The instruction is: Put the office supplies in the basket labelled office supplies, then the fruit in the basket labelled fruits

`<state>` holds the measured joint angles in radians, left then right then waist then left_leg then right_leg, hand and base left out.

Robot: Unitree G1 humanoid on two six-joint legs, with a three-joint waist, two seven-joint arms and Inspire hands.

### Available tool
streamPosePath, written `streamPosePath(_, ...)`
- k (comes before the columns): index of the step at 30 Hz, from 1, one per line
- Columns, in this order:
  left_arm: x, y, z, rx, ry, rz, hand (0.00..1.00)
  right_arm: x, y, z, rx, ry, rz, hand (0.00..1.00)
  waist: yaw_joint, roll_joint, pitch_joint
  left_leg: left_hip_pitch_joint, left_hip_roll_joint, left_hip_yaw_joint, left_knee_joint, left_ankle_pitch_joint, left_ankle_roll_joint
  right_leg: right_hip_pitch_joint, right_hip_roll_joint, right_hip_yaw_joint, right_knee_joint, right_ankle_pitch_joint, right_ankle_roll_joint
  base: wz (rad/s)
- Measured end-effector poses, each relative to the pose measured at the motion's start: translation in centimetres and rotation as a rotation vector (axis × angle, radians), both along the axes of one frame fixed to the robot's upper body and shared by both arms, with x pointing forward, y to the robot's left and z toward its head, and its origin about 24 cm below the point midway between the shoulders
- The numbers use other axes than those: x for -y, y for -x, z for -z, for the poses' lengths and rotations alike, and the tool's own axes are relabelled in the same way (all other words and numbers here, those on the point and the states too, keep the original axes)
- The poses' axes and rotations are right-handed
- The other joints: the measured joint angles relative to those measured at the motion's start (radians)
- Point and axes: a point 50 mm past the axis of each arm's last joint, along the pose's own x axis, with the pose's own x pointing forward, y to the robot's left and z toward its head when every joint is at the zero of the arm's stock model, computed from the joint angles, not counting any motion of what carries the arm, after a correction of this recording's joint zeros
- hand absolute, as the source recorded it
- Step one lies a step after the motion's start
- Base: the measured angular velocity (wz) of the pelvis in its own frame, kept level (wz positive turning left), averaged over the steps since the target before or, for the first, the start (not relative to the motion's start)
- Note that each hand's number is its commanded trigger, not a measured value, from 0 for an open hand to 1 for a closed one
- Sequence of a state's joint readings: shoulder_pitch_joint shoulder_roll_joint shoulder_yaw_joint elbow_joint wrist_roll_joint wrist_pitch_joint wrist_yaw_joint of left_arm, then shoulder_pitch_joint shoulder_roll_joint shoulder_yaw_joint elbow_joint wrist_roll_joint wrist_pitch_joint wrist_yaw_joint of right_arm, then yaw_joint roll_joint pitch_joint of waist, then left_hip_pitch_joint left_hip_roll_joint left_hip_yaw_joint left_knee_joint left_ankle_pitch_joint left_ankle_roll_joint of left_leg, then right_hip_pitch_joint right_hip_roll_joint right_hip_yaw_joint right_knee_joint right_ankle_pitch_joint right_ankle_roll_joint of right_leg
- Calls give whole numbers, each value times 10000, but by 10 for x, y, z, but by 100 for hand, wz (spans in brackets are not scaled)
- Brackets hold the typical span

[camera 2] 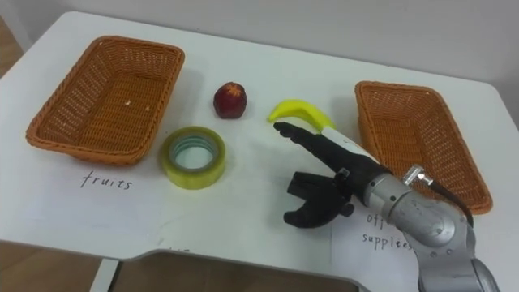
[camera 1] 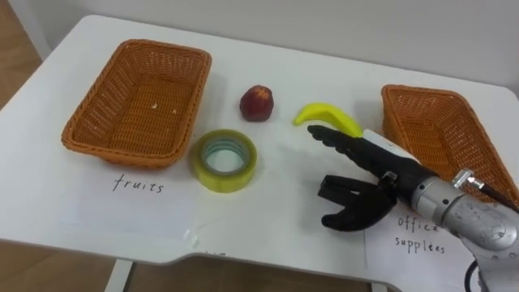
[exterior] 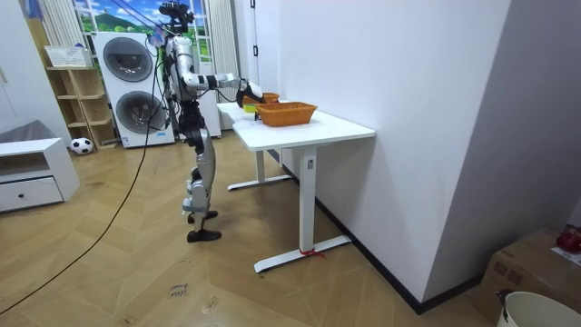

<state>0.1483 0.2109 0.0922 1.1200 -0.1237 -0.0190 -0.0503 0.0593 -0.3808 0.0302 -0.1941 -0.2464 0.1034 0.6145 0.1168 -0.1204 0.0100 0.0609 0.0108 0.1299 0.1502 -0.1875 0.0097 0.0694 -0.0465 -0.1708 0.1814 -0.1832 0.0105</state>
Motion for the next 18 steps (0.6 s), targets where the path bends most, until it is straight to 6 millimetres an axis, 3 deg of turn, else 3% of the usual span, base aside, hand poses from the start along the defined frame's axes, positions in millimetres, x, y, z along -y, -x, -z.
streamPosePath(7,2,-1,0,-12,19,122,0,-4,1,18,-596,601,71,0,-27,-2,-6,9,-23,0,-1,8,13,19,-25,-11,5,3,5,0)
streamPosePath(18,2,-1,1,-32,37,125,0,1,1,26,-850,1013,346,0,-69,-18,-2,14,-24,36,-6,8,14,25,-30,-83,14,3,6,0)
